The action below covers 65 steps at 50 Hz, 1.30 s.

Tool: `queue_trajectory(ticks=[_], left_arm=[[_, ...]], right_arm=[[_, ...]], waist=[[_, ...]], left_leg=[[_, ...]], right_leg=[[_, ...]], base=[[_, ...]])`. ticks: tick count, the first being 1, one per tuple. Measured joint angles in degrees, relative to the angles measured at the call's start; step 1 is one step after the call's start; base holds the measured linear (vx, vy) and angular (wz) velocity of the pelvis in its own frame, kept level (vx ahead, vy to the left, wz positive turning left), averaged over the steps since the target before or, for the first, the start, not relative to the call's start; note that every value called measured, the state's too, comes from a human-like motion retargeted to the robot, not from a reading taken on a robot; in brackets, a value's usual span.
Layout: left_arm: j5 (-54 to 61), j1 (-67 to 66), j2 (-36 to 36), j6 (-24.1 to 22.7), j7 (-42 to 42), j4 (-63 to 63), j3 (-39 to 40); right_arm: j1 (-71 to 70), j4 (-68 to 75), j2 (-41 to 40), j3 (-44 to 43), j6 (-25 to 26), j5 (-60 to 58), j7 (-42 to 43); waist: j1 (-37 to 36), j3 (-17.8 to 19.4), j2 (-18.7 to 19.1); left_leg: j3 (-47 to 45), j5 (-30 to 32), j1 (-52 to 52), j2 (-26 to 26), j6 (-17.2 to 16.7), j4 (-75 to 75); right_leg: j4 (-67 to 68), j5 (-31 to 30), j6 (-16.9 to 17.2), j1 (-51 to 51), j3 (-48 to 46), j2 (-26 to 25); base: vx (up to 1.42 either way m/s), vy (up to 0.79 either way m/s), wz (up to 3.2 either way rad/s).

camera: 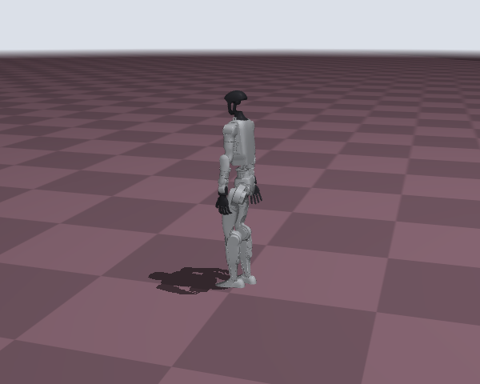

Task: In place motions

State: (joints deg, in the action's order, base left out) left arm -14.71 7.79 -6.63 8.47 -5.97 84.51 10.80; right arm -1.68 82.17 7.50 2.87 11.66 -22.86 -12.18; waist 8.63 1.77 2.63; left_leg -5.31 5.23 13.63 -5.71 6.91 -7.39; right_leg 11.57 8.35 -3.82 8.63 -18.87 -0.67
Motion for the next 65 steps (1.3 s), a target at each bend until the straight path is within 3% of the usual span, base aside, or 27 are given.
queue_trajectory(ticks=[4, 10, 15, 18, 22, 29, 32, 35, 37, 40, 45, 47, 48, 50, 52, 57, 65], left_arm=[[3.2, -0.4, 1.5, -1.7, -0.7, 0.7, -0.8], [-0.3, -1.2, 0.0, -1.4, 1.7, 3.9, -0.6], [0.2, -1.1, -2.4, -0.8, 2.1, 9.2, 0.6], [0.6, -1.9, -3.7, -0.8, 3.0, 10.5, 1.7], [0.9, -4.4, -4.5, -1.0, 3.5, 10.3, 4.7], [2.7, -11.6, -3.0, -1.7, 2.6, 11.2, 12.1], [3.3, -13.1, -2.7, -0.5, 2.2, 12.9, 11.8], [2.0, -13.0, -2.4, 1.3, 1.2, 12.9, 10.8], [0.9, -12.5, -2.4, 1.0, -0.6, 11.8, 10.0], [0.0, -11.7, -2.5, 0.7, -3.4, 7.7, 8.7], [1.3, -8.1, -3.4, 0.3, -3.9, 4.1, 5.4], [1.4, -6.6, -3.5, 0.7, -4.0, 3.0, 3.2], [1.2, -5.9, -3.4, 0.8, -4.1, 2.4, 1.9], [0.6, -4.6, -3.0, 0.7, -4.4, 1.3, -0.8], [-0.3, -3.1, -2.3, 0.7, -4.8, 0.6, -3.4], [-0.1, -1.7, 2.1, -0.4, -3.3, 1.6, -7.6], [0.6, -2.6, 3.8, -1.9, -3.9, -1.2, -7.6]], right_arm=[[0.6, 1.3, 0.8, 0.4, 0.7, -4.4, 1.0], [1.1, 2.8, 1.9, -1.8, 1.2, -3.0, 1.0], [2.0, 4.2, 3.3, -4.7, 1.8, -3.4, 1.6], [2.1, 4.4, 4.1, -6.4, 2.7, -4.7, 2.9], [1.6, 2.7, 5.1, -7.1, 3.1, -4.7, 4.1], [0.7, -5.0, 3.8, -8.8, 0.8, -3.0, 4.3], [0.8, -7.1, 2.8, -8.9, -1.6, -0.2, 3.8], [1.5, -9.2, 2.2, -7.8, -1.3, 1.3, 1.2], [1.8, -9.7, 1.8, -6.8, -1.3, 1.6, 0.9], [1.9, -9.4, 1.0, -5.1, -1.5, 1.3, 1.6], [2.1, -7.0, -0.4, -2.9, -1.8, -0.6, 2.1], [2.5, -5.5, -0.7, -2.5, -1.8, -1.2, 1.7], [2.7, -4.7, -0.8, -2.4, -1.8, -1.4, 1.4], [3.5, -3.5, -1.0, -2.5, -1.7, -1.6, 1.0], [4.1, -2.2, -1.2, -3.4, -1.6, -2.1, 0.6], [5.4, 0.0, -1.2, -6.6, -0.9, -1.1, 0.9], [3.9, -1.1, 0.1, -6.1, 0.1, -1.9, 0.5]], waist=[[-7.0, -0.4, -2.3], [-1.7, -2.2, -2.4], [-2.6, -4.4, -4.3], [-3.1, -5.5, -4.4], [-5.7, -5.6, -5.0], [-9.0, -6.3, -5.9], [-6.6, -6.8, -3.7], [-4.1, -6.7, 0.3], [-2.1, -6.5, 2.2], [3.2, -5.9, 3.9], [7.2, -4.7, 2.6], [8.5, -4.4, 1.4], [8.5, -4.1, 0.4], [6.2, -3.3, -0.8], [4.5, -2.9, -1.3], [-4.1, -3.3, -1.7], [-5.3, -2.5, -1.9]], left_leg=[[-12.6, -6.2, -0.2, 1.9, 2.4, 0.8], [-28.8, -14.0, -1.0, 6.5, 0.6, 0.7], [-43.8, -15.5, -3.6, 8.8, -0.8, 0.9], [-44.7, -11.6, -3.6, 8.5, -1.5, 2.6], [-38.8, -0.3, -2.6, 6.0, -0.6, 6.6], [-34.8, -0.5, -4.2, 2.6, 1.1, 10.0], [-33.1, -0.7, -5.0, 3.3, 1.5, 10.3], [-29.8, -0.7, -5.2, 6.1, 1.5, 10.2], [-28.1, -0.6, -5.0, 7.3, 1.4, 10.3], [-22.8, -0.2, -3.9, 7.6, 1.6, 10.0], [-18.7, -0.2, -3.4, 5.1, 2.0, 9.6], [-17.1, -0.5, -3.9, 3.2, 2.2, 9.3], [-16.7, -0.8, -4.6, 1.9, 2.3, 9.2], [-17.0, -1.4, -5.8, 0.8, 2.5, 8.8], [-16.4, -1.8, -6.0, 0.3, 2.4, 8.0], [-19.8, -3.4, -6.6, 0.9, 1.6, 6.6], [-6.2, -1.2, -5.0, -1.1, 1.5, 3.4]], right_leg=[[0.5, 1.7, 0.1, 0.2, -2.6, 3.0], [-3.8, 3.9, 3.5, -5.1, -22.9, 7.3], [-5.7, 5.3, 6.5, -8.7, -34.7, 8.5], [-6.8, 5.4, 8.1, -10.6, -40.3, 7.5], [-7.0, 5.4, 9.7, -12.6, -43.5, 6.8], [-4.1, 3.8, 10.7, -14.8, -44.5, 8.3], [-1.6, 0.4, 7.5, -16.0, -43.4, 7.9], [5.0, -1.8, 2.0, -15.0, -39.1, 7.8], [12.1, -0.3, 2.9, -10.8, -30.9, 8.6], [19.8, 4.0, 8.6, -0.9, -13.7, 4.8], [8.9, 5.9, 6.7, 3.3, -2.7, -1.6], [2.8, 3.9, 4.1, 4.1, 2.7, -2.6], [0.2, -0.3, 3.3, 4.0, 7.2, -2.6], [-0.8, -1.1, 1.9, 2.9, 22.5, -6.4], [-1.2, -2.0, -0.2, 2.1, 5.2, -1.2], [-0.5, -1.1, 1.2, 1.8, 9.8, -0.9], [-0.7, -1.1, 1.1, 0.3, 9.9, -0.1]], base=[[0.07, 0.18, 1.32], [0.04, 0.22, 3.63], [0.11, 0.09, 2.88], [0.19, 0.05, 2.29], [0.20, 0.07, 1.11], [0.28, 0.13, 0.20], [0.30, 0.12, 0.94], [0.25, 0.09, 0.90], [0.20, 0.06, 0.99], [0.09, -0.02, 1.58], [0.05, -0.07, 0.99], [0.08, -0.07, 1.02], [0.11, -0.06, 0.57], [0.10, -0.03, 0.06], [0.07, -0.02, 0.06], [0.08, 0.00, -0.37], [0.05, 0.04, -0.06]])
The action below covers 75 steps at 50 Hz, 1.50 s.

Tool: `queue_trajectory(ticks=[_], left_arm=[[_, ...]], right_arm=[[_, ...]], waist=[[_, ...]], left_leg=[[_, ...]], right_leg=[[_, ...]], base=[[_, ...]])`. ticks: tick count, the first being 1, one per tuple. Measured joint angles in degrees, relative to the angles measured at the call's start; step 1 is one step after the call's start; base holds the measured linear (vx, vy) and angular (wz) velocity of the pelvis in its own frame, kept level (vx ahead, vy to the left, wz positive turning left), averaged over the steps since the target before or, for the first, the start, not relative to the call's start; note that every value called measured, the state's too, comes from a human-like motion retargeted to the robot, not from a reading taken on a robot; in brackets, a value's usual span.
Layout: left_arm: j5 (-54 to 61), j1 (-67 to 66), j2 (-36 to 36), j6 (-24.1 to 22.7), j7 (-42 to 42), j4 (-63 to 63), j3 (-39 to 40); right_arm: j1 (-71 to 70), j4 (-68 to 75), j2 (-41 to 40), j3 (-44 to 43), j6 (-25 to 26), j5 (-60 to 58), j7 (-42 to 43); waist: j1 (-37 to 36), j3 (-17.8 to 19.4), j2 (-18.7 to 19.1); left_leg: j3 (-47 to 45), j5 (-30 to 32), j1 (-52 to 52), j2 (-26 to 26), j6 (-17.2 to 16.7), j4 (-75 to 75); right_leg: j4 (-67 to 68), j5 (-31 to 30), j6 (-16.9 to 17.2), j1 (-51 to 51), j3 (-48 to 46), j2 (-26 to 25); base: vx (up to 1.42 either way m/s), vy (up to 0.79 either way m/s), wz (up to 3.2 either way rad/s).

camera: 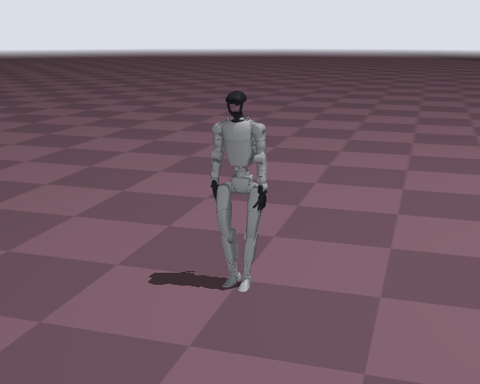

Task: In place motions

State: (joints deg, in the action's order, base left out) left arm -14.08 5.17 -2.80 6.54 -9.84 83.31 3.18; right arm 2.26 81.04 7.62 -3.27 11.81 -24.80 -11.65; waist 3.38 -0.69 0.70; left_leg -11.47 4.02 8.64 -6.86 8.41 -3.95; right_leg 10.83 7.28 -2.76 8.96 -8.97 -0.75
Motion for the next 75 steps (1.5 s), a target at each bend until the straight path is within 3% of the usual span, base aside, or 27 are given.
queue_trajectory(ticks=[5, 10, 15, 20, 25, 30, 35, 38, 42, 44, 50, 52, 55, 57, 60, 65, 70, 73, 75], left_arm=[[2.6, 0.9, -1.2, 0.3, -0.9, 2.5, 1.5], [2.1, -0.2, -2.6, 1.2, -0.9, 4.2, 3.0], [1.6, 0.0, -4.1, 1.6, -2.9, 4.4, 0.2], [0.4, 0.3, -4.0, 1.5, -2.7, 5.7, -1.7], [-0.2, 1.3, -4.8, 1.6, -3.1, 5.6, -3.5], [-1.4, 0.6, -6.3, 1.5, -1.8, 5.4, 0.0], [-1.2, -0.6, -7.4, 2.2, -0.6, 8.0, 3.4], [-1.7, -1.2, -8.3, 2.9, 0.5, 9.8, 4.9], [-3.4, -2.6, -9.1, 3.4, 2.5, 10.2, 6.8], [-3.7, -3.4, -9.2, 3.5, 2.6, 9.9, 7.1], [-3.5, -3.0, -7.2, 3.9, 2.8, 8.7, 7.2], [-3.4, -3.1, -6.3, 3.6, 2.2, 6.7, 8.0], [-2.4, -3.8, -5.3, 2.4, 0.9, 2.7, 8.3], [-0.5, -3.7, -4.5, 1.8, 1.1, 1.3, 7.8], [2.0, -2.1, -3.1, 1.7, 1.6, 0.6, 8.1], [4.6, -0.9, -2.2, 0.8, 0.6, -0.1, 8.9], [3.3, -1.5, -2.6, -0.1, 2.3, 1.0, 9.5], [2.5, -2.6, -2.8, 0.2, 2.6, 3.4, 9.3], [2.1, -3.2, -2.9, 0.6, 2.3, 5.3, 9.4]], right_arm=[[-0.6, -2.5, 0.5, 0.7, -1.1, -3.0, 0.8], [-1.2, -3.9, 0.3, 1.1, -1.3, -3.8, 0.8], [-1.0, -3.9, -0.5, 1.2, -2.6, -3.5, 2.8], [-0.3, -2.8, -0.5, 1.5, -1.2, -6.5, 1.3], [-1.8, -2.6, 0.7, 1.4, -0.3, -4.4, 0.5], [-5.4, -2.4, 1.7, 2.3, 0.6, -1.7, 1.0], [-8.6, -2.6, 2.0, 2.6, 0.9, 0.6, 2.7], [-9.1, -2.8, 1.5, 2.5, 0.9, 1.0, 3.3], [-8.6, -0.7, 0.8, 1.9, 0.8, 1.8, 4.2], [-7.7, 1.3, 0.6, 1.1, 1.2, 2.1, 4.5], [-3.9, 10.0, 1.4, -2.6, 3.6, 4.1, 5.4], [-2.5, 12.6, 1.7, -3.2, 4.4, 5.0, 5.2], [-0.9, 15.0, 1.8, -4.4, 5.2, 5.2, 4.8], [0.2, 14.6, 1.4, -4.7, 5.2, 4.5, 4.1], [-0.1, 12.0, 1.0, -4.4, 5.1, 2.5, 3.3], [-3.2, 5.1, 0.1, -1.5, 3.5, -0.1, 2.1], [-6.1, -3.1, -2.1, 1.7, 1.5, 0.5, -0.1], [-6.4, -7.0, -3.5, 2.9, 0.1, 1.4, -1.5], [-6.0, -9.2, -4.2, 3.8, -0.7, 1.3, -2.7]], waist=[[-1.0, 0.1, 0.1], [4.4, -1.1, 2.6], [9.6, 0.6, 2.8], [11.2, 0.5, 2.6], [13.9, 1.7, 3.7], [16.6, 1.5, 4.3], [16.2, 0.3, 4.4], [17.2, -0.5, 4.1], [18.7, -1.0, 2.7], [19.7, -1.3, 2.7], [21.8, -3.2, 3.2], [21.6, -4.9, 0.9], [19.3, -7.3, -4.1], [16.7, -7.4, -4.5], [11.5, -6.0, -4.8], [9.7, -4.1, -4.9], [6.3, -0.7, -2.1], [7.4, 0.0, 0.1], [11.8, -1.1, 1.7]], left_leg=[[6.1, -0.5, 0.2, -0.2, -1.4, -0.6], [-0.6, -2.0, -1.4, 2.7, -0.4, 1.6], [-5.4, -3.1, -2.7, 4.6, -0.2, 1.6], [-15.3, -5.8, -3.7, 6.7, 0.4, 1.6], [-29.1, -9.6, -5.9, 10.3, -0.6, 1.6], [-42.8, -13.7, -6.9, 13.6, -2.5, -0.4], [-55.8, -16.2, -8.6, 14.4, -6.2, -1.7], [-64.2, -16.6, -11.0, 13.7, -8.9, -1.9], [-73.7, -15.7, -15.5, 10.8, -12.1, -0.7], [-75.5, -14.8, -17.3, 10.4, -12.9, -0.5], [-71.3, -9.5, -21.5, 12.1, -11.7, -3.3], [-66.5, -6.1, -22.1, 13.3, -7.8, -8.4], [-55.0, -5.7, -19.5, 16.1, 2.5, -21.7], [-38.7, -6.9, -12.1, 17.9, 1.2, -30.2], [-20.2, -6.7, -3.1, 11.4, -0.6, -34.3], [-14.2, -8.7, 0.0, 7.0, 2.5, -26.6], [-3.6, -8.8, 2.2, 2.5, -1.3, -12.0], [-2.2, -3.4, 0.6, 2.2, 1.4, -4.3], [-6.8, -5.7, -1.1, 5.1, -0.2, -4.5]], right_leg=[[0.8, 0.1, -0.1, -0.2, 2.3, -0.3], [2.2, 0.7, 0.4, 0.8, 2.0, -2.2], [3.1, -1.2, 0.1, 1.8, 4.1, -3.0], [2.5, 0.1, -2.5, 3.8, 7.4, -4.4], [1.4, 5.8, -4.7, 4.1, -10.5, -0.2], [1.9, 10.1, -0.4, 2.5, -32.6, 6.1], [2.8, 11.9, 1.6, 0.6, -49.8, 7.8], [2.4, 10.3, 2.5, 0.7, -53.4, 8.1], [1.5, -0.2, 1.6, 3.1, -46.7, 8.6], [1.8, 1.5, 1.5, 4.0, -42.0, 7.4], [2.6, 2.7, 1.7, 3.7, -35.7, 7.4], [2.5, 3.2, 1.1, 3.5, -32.1, 9.5], [4.4, 4.7, 0.3, 4.5, -24.4, 13.4], [3.6, 4.3, -0.6, 4.4, -20.9, 11.6], [1.7, 2.5, -1.8, 4.4, -13.9, 7.9], [-0.1, -0.3, -2.6, 3.9, -6.3, 5.5], [-3.2, -4.0, -3.7, 0.9, 1.5, -1.2], [-5.0, -5.1, -3.7, -1.7, 3.1, -4.5], [-5.7, -5.0, -3.6, -1.9, 1.9, -5.4]], base=[[0.04, 0.06, -0.55], [0.04, 0.05, -0.12], [-0.10, 0.01, -0.61], [-0.19, -0.04, -2.24], [-0.36, -0.04, -3.40], [-0.38, -0.05, -3.91], [-0.34, -0.10, -3.86], [-0.27, -0.12, -2.92], [-0.12, -0.17, -2.26], [0.03, -0.16, -1.57], [0.12, -0.20, -1.03], [0.25, -0.18, -1.05], [0.26, -0.25, -1.38], [0.20, -0.20, -1.81], [0.07, -0.07, -2.37], [0.04, 0.01, -1.94], [0.09, 0.01, -2.28], [0.18, -0.03, -1.12], [0.21, -0.03, -0.06]])
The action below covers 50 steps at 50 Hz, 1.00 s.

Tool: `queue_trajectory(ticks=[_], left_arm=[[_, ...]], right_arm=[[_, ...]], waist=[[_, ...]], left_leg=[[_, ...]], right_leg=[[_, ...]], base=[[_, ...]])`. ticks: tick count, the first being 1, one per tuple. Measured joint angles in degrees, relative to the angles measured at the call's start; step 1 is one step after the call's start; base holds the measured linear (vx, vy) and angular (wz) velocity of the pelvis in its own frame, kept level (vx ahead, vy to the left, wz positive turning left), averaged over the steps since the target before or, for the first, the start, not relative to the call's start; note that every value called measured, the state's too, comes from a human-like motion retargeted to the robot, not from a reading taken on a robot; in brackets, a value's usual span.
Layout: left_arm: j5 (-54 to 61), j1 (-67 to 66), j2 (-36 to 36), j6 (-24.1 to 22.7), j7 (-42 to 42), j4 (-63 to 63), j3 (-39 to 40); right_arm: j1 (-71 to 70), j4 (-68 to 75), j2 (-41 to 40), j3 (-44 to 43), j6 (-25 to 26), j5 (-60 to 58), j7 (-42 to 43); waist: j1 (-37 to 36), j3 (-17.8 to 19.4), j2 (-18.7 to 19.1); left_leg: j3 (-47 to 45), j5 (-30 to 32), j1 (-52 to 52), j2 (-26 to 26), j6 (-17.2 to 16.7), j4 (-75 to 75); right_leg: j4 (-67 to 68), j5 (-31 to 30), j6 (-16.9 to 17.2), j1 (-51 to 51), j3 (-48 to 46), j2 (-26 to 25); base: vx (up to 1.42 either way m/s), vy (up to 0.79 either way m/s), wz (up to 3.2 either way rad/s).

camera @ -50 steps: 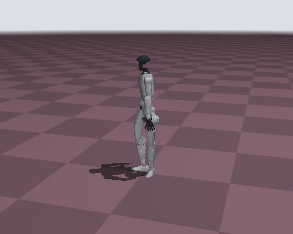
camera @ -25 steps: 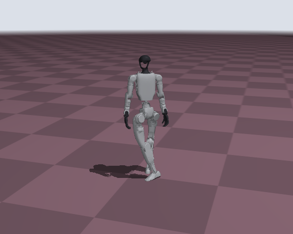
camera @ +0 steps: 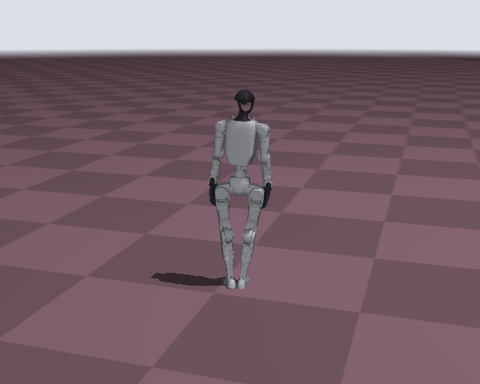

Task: In place motions

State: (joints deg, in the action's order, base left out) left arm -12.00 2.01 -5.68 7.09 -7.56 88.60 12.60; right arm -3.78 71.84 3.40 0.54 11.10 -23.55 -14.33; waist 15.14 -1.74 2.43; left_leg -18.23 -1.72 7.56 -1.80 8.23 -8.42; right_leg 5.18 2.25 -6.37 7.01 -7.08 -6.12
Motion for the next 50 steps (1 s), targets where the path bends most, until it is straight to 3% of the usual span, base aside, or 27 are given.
queue_trajectory(ticks=[2, 5, 13, 18, 24, 30, 35, 40, 42, 50], left_arm=[[-0.6, -0.4, -0.1, 0.5, 0.0, 0.9, 0.9], [-1.4, -0.6, -0.6, 0.7, -0.1, 0.1, 1.0], [-5.3, -2.1, -3.7, 0.4, -1.6, -6.4, -1.4], [-5.6, -2.7, -4.6, 1.2, -2.7, -10.8, -1.7], [-3.0, -4.2, -2.5, 0.1, -2.6, -15.0, -0.5], [-0.1, -2.1, -1.7, 0.0, 0.1, -11.0, 2.0], [0.8, 0.3, -3.7, 0.5, 0.8, -6.0, 0.7], [0.3, -1.0, -4.5, -0.3, 3.4, -4.6, 1.6], [0.7, -2.2, -3.7, -0.7, 4.2, -3.9, 2.9], [3.4, -3.6, 0.1, -1.5, 7.1, 3.3, 6.6]], right_arm=[[0.5, -1.4, -0.7, 1.3, -0.5, 0.1, 0.1], [1.2, -1.9, -1.0, 2.7, 0.0, 2.0, 1.7], [2.5, 0.4, 2.1, 3.8, 1.7, 0.8, -0.9], [0.0, 3.3, 4.0, 6.2, 1.7, 0.3, 0.1], [-1.9, 5.0, 6.4, 10.5, 1.3, -3.8, -2.2], [-0.6, 5.1, 7.2, 7.5, 0.4, -7.0, 0.3], [1.6, 6.8, 7.3, 2.2, 1.0, -4.9, 1.5], [2.4, 8.1, 7.4, 0.5, 1.8, -5.9, 3.2], [2.5, 8.0, 7.5, -0.1, 1.8, -7.1, 3.9], [5.0, 6.9, 6.7, -5.1, 0.2, -0.2, 4.6]], waist=[[0.3, -0.4, 0.4], [1.6, 0.9, 0.2], [-2.6, 0.0, -0.5], [-6.7, 1.8, -1.6], [-12.0, 4.0, -4.2], [-15.0, 5.2, -6.7], [-16.1, 3.4, -7.7], [-16.8, 1.0, -7.3], [-16.4, 0.4, -5.7], [-10.0, -0.5, 0.0]], left_leg=[[-4.1, 0.3, 0.4, 1.0, 0.4, 0.0], [-3.5, -0.1, -0.7, 1.0, 0.2, -0.5], [-2.7, 0.3, 0.1, -0.2, 0.3, -0.5], [0.9, 1.5, 2.2, -1.8, 0.7, -1.1], [1.3, -2.5, 3.4, -3.2, 2.4, 0.2], [-12.8, -7.7, 2.4, -0.4, 1.4, 1.7], [-33.1, -10.5, -1.5, 4.0, -1.6, 2.4], [-45.2, -5.0, -3.9, 7.5, -4.2, 2.4], [-44.5, -0.8, -3.9, 8.0, -5.6, 3.4], [-22.0, -7.2, -1.2, 9.6, -5.5, -3.4]], right_leg=[[0.4, -0.1, 0.1, 0.2, 2.4, -0.8], [1.3, 0.5, 0.1, -0.6, 3.3, -1.0], [2.0, 1.2, 0.0, -0.4, 1.3, 0.6], [3.3, 3.3, -0.2, 0.0, -4.0, 2.8], [6.8, 8.6, 0.8, -0.3, -15.7, 7.7], [6.2, 12.6, 4.8, -4.1, -35.3, 13.3], [4.0, 13.7, 9.3, -7.4, -52.8, 14.7], [5.6, 13.2, 13.6, -9.5, -62.7, 15.1], [6.7, 12.7, 14.4, -10.8, -64.9, 14.2], [10.2, 4.8, 14.0, -18.4, -73.7, 12.8]], base=[[0.12, -0.01, -0.73], [0.06, 0.03, -0.43], [0.08, 0.05, 0.15], [-0.03, 0.13, 1.07], [-0.02, 0.13, 2.36], [0.00, 0.15, 3.85], [0.14, 0.18, 3.91], [0.24, 0.27, 2.60], [0.26, 0.36, 1.88], [0.26, 0.32, 2.16]])
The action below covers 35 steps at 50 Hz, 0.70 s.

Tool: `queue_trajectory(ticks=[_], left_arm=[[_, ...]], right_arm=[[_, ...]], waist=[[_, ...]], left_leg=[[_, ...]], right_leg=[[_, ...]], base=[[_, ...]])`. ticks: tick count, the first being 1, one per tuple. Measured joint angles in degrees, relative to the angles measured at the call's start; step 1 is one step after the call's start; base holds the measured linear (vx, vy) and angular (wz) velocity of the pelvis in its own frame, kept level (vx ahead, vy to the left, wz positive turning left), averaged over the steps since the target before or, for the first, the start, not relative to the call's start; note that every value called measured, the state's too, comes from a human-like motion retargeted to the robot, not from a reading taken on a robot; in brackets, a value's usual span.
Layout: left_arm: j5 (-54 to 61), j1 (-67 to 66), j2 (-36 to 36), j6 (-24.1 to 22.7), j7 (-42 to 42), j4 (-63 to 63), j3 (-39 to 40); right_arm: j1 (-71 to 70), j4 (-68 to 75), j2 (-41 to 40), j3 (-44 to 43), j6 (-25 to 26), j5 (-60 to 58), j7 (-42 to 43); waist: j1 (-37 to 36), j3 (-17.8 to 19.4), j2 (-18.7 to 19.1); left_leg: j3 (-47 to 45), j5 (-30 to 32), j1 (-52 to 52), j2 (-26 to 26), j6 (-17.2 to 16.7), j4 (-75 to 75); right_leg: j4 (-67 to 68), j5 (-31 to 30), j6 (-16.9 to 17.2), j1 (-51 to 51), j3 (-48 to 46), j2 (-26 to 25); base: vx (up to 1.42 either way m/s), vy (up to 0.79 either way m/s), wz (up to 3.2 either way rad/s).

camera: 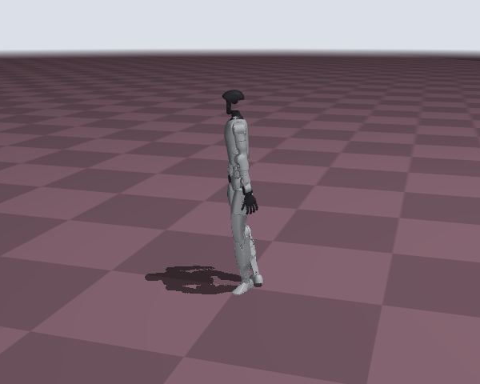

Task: In place motions

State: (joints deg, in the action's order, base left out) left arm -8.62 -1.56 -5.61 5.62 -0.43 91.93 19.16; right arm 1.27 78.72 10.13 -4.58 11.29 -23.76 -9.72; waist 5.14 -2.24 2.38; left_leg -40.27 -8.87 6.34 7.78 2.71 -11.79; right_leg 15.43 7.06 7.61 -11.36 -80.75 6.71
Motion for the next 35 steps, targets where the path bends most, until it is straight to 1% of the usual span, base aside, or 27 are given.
queue_trajectory(ticks=[2, 3, 4, 5, 6, 7, 8, 9, 10, 11, 12, 13, 14, 17, 18, 20, 21, 22, 23, 24, 25, 27, 28, 30, 32, 33, 35], left_arm=[[0.6, -0.6, 0.7, -0.7, 0.0, 0.7, 0.8], [0.9, -0.8, 0.9, -1.1, -0.1, 1.0, 1.1], [1.1, -0.9, 1.1, -1.3, -0.1, 1.2, 1.4], [1.2, -1.0, 1.3, -1.4, -0.1, 1.5, 1.7], [0.8, -0.7, 1.2, -1.1, -0.1, 1.8, 1.7], [0.3, -0.4, 1.0, -0.8, -0.1, 2.0, 1.5], [-0.4, -0.1, 0.8, -0.5, -0.3, 2.1, 1.1], [-1.0, 0.1, 0.4, -0.2, -0.5, 1.9, 0.5], [-1.6, 0.3, 0.1, 0.0, -0.8, 1.6, -0.2], [-2.0, 0.4, -0.3, 0.1, -1.1, 1.0, -0.9], [-2.5, 0.7, -0.7, 0.3, -1.6, 0.3, -1.9], [-3.1, 1.4, -1.4, 0.6, -2.4, -0.7, -3.1], [-3.7, 2.0, -2.0, 0.9, -3.0, -1.7, -4.0], [-5.3, 3.9, -3.5, 1.5, -4.6, -4.3, -5.9], [-5.7, 4.6, -3.8, 1.5, -4.9, -5.0, -6.7], [-6.2, 6.4, -4.1, 1.5, -5.3, -6.1, -8.7], [-6.2, 7.4, -3.9, 1.4, -5.3, -6.4, -9.8], [-6.2, 8.6, -3.7, 1.4, -5.7, -6.5, -10.9], [-6.0, 10.0, -3.8, 1.7, -6.5, -6.1, -12.0], [-6.3, 10.7, -3.4, 2.2, -7.5, -5.9, -12.9], [-6.9, 11.1, -2.8, 2.8, -8.5, -5.7, -13.5], [-7.0, 10.1, -0.2, 3.4, -8.8, -5.3, -13.3], [-5.7, 9.9, 0.4, 2.8, -8.6, -4.9, -13.1], [-2.8, 8.6, 1.2, 1.1, -8.8, -4.6, -11.5], [-1.8, 6.5, 1.5, 0.6, -8.9, -4.6, -10.5], [-2.3, 5.7, 1.5, 0.6, -8.4, -4.4, -10.2], [-3.8, 5.0, 1.1, 0.7, -6.7, -3.1, -9.2]], right_arm=[[0.5, 0.1, -0.2, -0.9, -0.1, 1.6, -1.8], [0.9, 0.0, -0.2, -1.2, 0.0, 1.7, -2.6], [1.3, -0.2, -0.1, -1.4, 0.0, 1.7, -2.8], [1.6, -0.5, 0.1, -1.4, 0.0, 1.6, -2.9], [1.8, -0.7, 0.3, -1.3, -0.2, 1.4, -2.5], [2.0, -1.0, 0.5, -1.1, -0.3, 1.2, -2.1], [2.1, -1.3, 0.6, -0.7, -0.4, 0.8, -1.8], [2.1, -1.6, 0.5, -0.3, -0.4, 0.4, -1.5], [2.1, -1.8, 0.3, 0.1, -0.2, 0.0, -1.3], [2.1, -2.1, 0.1, 0.2, -0.2, 0.0, -1.1], [1.9, -2.4, -0.2, 0.2, -0.2, 0.2, -1.0], [1.4, -2.8, -0.6, -0.1, -0.2, 0.9, -0.9], [1.1, -3.1, -1.0, -0.3, -0.3, 1.5, -0.9], [0.5, -3.2, -1.9, -0.6, -1.1, 3.6, -0.8], [0.5, -2.9, -2.1, -0.7, -1.5, 4.3, -0.7], [0.8, -2.0, -2.2, -1.5, -1.8, 5.4, -0.5], [1.2, -1.7, -2.2, -2.0, -1.7, 5.4, -0.7], [1.6, -1.3, -2.2, -2.5, -1.6, 5.2, -0.9], [2.0, -0.7, -2.2, -3.1, -1.3, 4.5, -1.4], [2.6, 0.0, -2.3, -3.6, -0.7, 3.8, -2.0], [3.3, 0.9, -2.4, -4.0, 0.0, 3.0, -2.6], [4.1, 2.1, -2.6, -5.6, 2.7, 0.8, -3.1], [4.0, 2.2, -3.1, -6.3, 3.9, -0.5, -2.7], [3.8, 1.9, -3.8, -6.0, 3.7, -2.3, -0.7], [3.8, 1.7, -3.7, -4.3, 1.1, -2.6, 1.3], [3.8, 1.5, -3.5, -3.5, 0.4, -2.7, 1.8], [3.2, 0.8, -3.1, -2.0, 0.4, -4.3, 1.5]], waist=[[1.8, -0.3, 1.8], [2.1, -0.4, 2.7], [1.7, -0.5, 3.8], [0.9, -0.6, 5.0], [0.9, -0.7, 5.9], [0.9, -1.0, 6.3], [0.8, -1.4, 5.8], [-0.3, -2.0, 5.3], [-1.8, -2.8, 4.7], [-2.1, -3.0, 4.6], [-1.1, -2.8, 4.8], [2.7, -2.0, 5.6], [5.3, -1.4, 6.1], [11.4, -0.2, 6.3], [12.9, 0.2, 5.5], [14.5, 2.4, 3.5], [13.2, 3.8, 2.6], [10.9, 4.6, 1.5], [6.8, 4.4, -0.2], [5.4, 4.0, -0.5], [5.4, 3.4, -0.1], [-0.4, 2.3, -0.2], [-0.7, 2.3, -0.3], [-0.4, 2.4, -0.2], [4.9, 1.6, 1.1], [8.5, 1.4, 1.7], [12.6, 1.5, 2.1]], left_leg=[[4.8, -1.7, 0.3, 0.8, -0.4, -1.5], [6.5, -2.2, 0.6, 1.6, -0.6, -2.4], [7.4, -2.3, 1.2, 2.6, -0.5, -2.9], [7.7, -2.3, 1.7, 3.7, -0.1, -3.2], [8.6, -1.8, 2.5, 4.0, 0.3, -2.9], [9.2, -1.1, 3.2, 3.6, 1.0, -2.1], [9.3, 0.1, 3.9, 2.0, 1.9, -0.6], [8.5, 1.0, 4.6, 1.0, 2.5, 0.6], [7.2, 1.8, 5.3, 0.3, 2.9, 1.6], [7.2, 2.2, 5.7, 0.2, 2.9, 2.2], [8.6, 2.8, 6.3, -0.2, 3.1, 2.8], [12.7, 3.8, 7.4, -1.0, 3.5, 3.5], [15.3, 4.6, 8.2, -1.6, 3.6, 4.0], [21.0, 6.3, 9.7, -4.2, 3.7, 5.2], [22.5, 6.5, 9.4, -5.8, 3.7, 5.4], [25.2, 6.3, 7.4, -9.0, 3.9, 5.0], [26.0, 5.7, 6.2, -9.7, 4.1, 3.8], [26.1, 5.0, 5.6, -10.6, 4.5, 2.3], [24.8, 4.3, 6.4, -11.8, 5.1, 0.2], [25.9, 4.1, 6.8, -12.4, 5.1, -1.0], [28.2, 4.3, 7.2, -12.6, 4.9, -1.7], [26.5, 4.3, 5.8, -12.0, 4.5, -0.4], [27.4, 4.4, 5.1, -12.3, 4.4, 0.3], [28.5, 4.9, 3.8, -12.7, 4.3, 2.1], [33.4, 6.1, 4.1, -13.8, 4.2, 3.0], [36.7, 6.9, 4.2, -14.7, 4.1, 3.2], [39.1, 7.9, 4.2, -15.6, 3.7, 3.7]], right_leg=[[1.7, -4.2, -1.2, -2.0, -0.4, -0.3], [3.3, -6.8, -2.2, -2.7, 0.7, 0.0], [6.3, -9.2, -3.6, -2.7, 3.9, 1.0], [9.9, -11.5, -5.3, -2.3, 8.1, 2.5], [16.9, -12.1, -7.4, 0.6, 14.3, 5.8], [23.4, -12.3, -8.4, 4.0, 21.3, 8.8], [28.9, -11.9, -7.3, 8.7, 29.7, 11.1], [31.7, -10.3, -5.2, 14.1, 40.4, 10.1], [33.1, -8.2, -2.7, 19.9, 52.1, 7.3], [31.7, -6.1, -0.9, 22.0, 59.5, 2.3], [29.8, -4.1, -0.2, 24.0, 64.8, -2.7], [26.9, -2.5, -1.4, 25.5, 65.9, -7.7], [23.6, -1.1, -2.5, 26.7, 66.9, -9.9], [10.5, 2.1, -6.4, 28.8, 69.3, -10.6], [5.6, 3.2, -7.4, 28.9, 72.6, -11.4], [-1.7, 1.4, -6.7, 27.8, 81.6, -12.5], [-3.6, 0.7, -8.8, 25.4, 91.8, -15.4], [-4.6, 0.1, -10.7, 23.6, 92.9, -15.3], [-3.9, -0.2, -12.6, 23.1, 75.9, -9.2], [-2.7, 0.5, -12.6, 23.1, 70.0, -7.3], [-1.3, 1.7, -11.8, 23.4, 69.8, -7.5], [0.1, 2.9, -10.6, 23.0, 72.8, -8.2], [-0.5, 2.6, -10.4, 22.1, 70.8, -7.7], [-1.9, 2.0, -10.0, 20.4, 69.1, -8.1], [-4.1, 1.2, -9.8, 19.3, 64.0, -8.1], [-5.0, 0.8, -10.4, 19.2, 59.9, -8.2], [-6.9, 0.3, -11.0, 18.3, 54.4, -8.3]], base=[[0.32, 0.15, 1.95], [0.40, 0.15, 1.28], [0.39, 0.12, 0.73], [0.34, 0.08, 0.51], [0.32, 0.05, 0.54], [0.31, 0.03, 0.68], [0.24, -0.02, 0.35], [0.15, -0.07, -0.12], [0.09, -0.11, -0.26], [0.07, -0.13, 0.33], [0.05, -0.15, 1.95], [-0.02, -0.17, 2.87], [-0.08, -0.17, 3.16], [-0.01, -0.20, 2.71], [0.07, -0.21, 2.67], [0.07, -0.15, 2.36], [0.06, -0.11, 1.38], [0.07, -0.15, 0.18], [0.14, -0.20, 0.32], [0.20, -0.20, 1.11], [0.25, -0.14, 1.36], [0.19, -0.12, 0.71], [0.05, -0.13, 0.84], [0.05, -0.11, 1.05], [0.19, -0.09, 2.26], [0.16, -0.07, 2.86], [0.05, -0.03, 1.62]])
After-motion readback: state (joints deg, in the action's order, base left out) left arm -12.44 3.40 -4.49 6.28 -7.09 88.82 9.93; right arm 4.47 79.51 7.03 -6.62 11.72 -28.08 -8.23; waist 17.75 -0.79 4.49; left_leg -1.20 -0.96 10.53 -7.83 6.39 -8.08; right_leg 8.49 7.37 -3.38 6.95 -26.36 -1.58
